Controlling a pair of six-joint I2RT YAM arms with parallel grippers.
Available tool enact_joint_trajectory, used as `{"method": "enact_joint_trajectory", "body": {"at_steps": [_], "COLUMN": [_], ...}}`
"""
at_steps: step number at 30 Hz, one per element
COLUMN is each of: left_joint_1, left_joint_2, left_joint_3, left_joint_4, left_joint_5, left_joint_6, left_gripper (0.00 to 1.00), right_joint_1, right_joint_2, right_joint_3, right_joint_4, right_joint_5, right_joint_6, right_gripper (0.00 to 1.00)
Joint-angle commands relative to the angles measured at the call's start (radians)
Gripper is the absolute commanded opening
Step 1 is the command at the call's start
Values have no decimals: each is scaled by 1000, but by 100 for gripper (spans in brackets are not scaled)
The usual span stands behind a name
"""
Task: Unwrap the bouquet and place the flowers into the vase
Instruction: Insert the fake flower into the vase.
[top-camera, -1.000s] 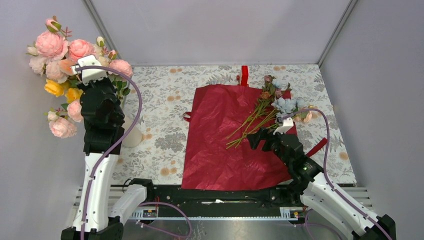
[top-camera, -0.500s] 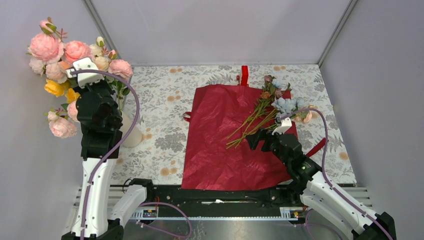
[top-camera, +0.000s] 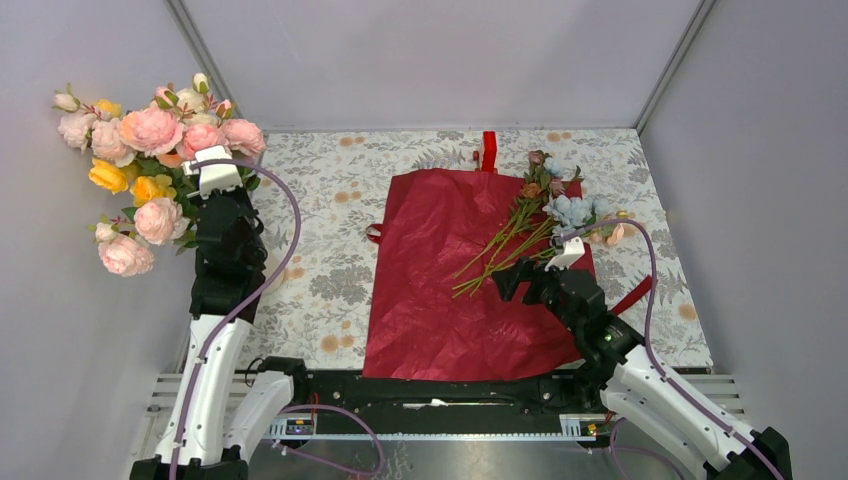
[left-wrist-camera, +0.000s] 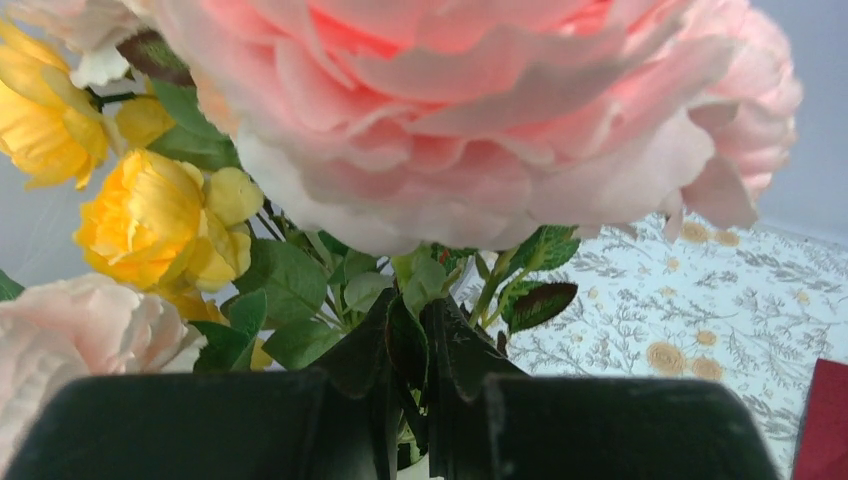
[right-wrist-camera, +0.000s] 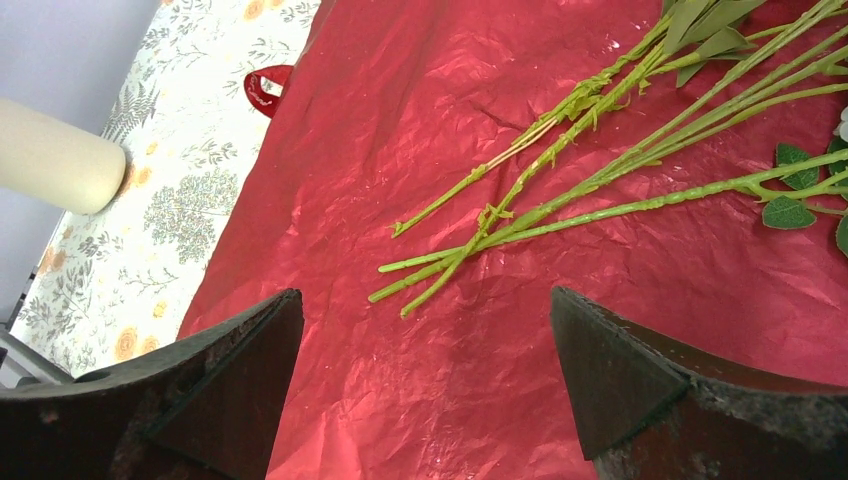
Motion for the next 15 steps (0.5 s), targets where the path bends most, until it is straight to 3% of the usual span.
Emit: {"method": "enact_joint_trajectory", "body": {"at_steps": [1, 15], "left_joint_1": [7, 11], "left_joint_2": [-37, -26], "left_joint_3": [-29, -35], "left_joint_4": [53, -168], "left_joint_5": [-14, 1], "left_joint_6": [-8, -115], "left_gripper": [0, 10], "right_joint_1": [-6, -5], "right_joint_2": [-17, -35], "right_joint_3": [-7, -14], "right_joint_4": [47, 47], "right_joint_5": [-14, -14], "right_joint_6": [7, 10], "right_gripper": [100, 100]}}
